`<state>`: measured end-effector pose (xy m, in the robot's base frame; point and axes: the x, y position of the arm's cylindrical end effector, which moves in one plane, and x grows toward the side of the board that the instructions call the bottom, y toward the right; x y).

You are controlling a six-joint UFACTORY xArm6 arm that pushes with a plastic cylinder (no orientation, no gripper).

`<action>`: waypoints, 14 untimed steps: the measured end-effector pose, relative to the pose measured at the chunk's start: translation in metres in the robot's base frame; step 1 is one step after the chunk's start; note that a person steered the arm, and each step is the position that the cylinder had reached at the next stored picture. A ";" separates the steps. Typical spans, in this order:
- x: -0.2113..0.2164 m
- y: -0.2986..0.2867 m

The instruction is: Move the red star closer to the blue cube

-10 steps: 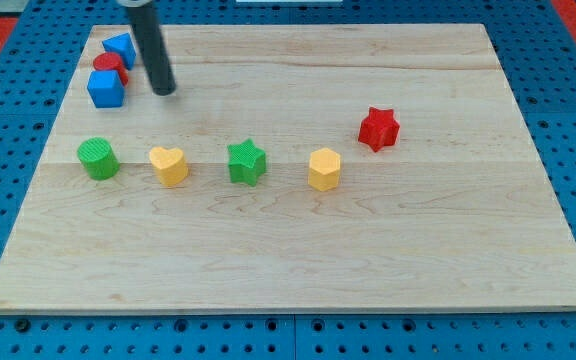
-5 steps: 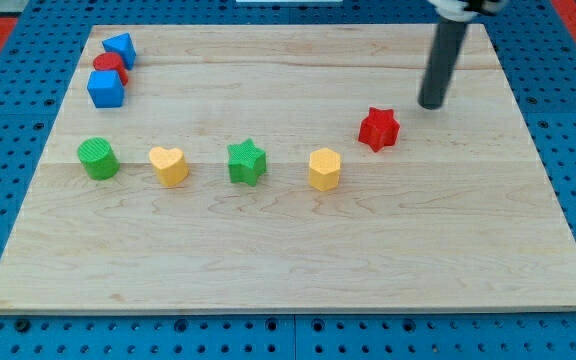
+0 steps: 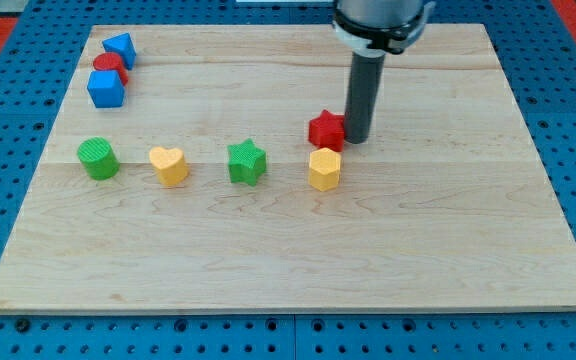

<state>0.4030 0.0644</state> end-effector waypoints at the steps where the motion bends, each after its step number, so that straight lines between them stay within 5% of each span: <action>1: 0.000 -0.038; 5: -0.037 -0.138; 14: -0.022 -0.200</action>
<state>0.3807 -0.1359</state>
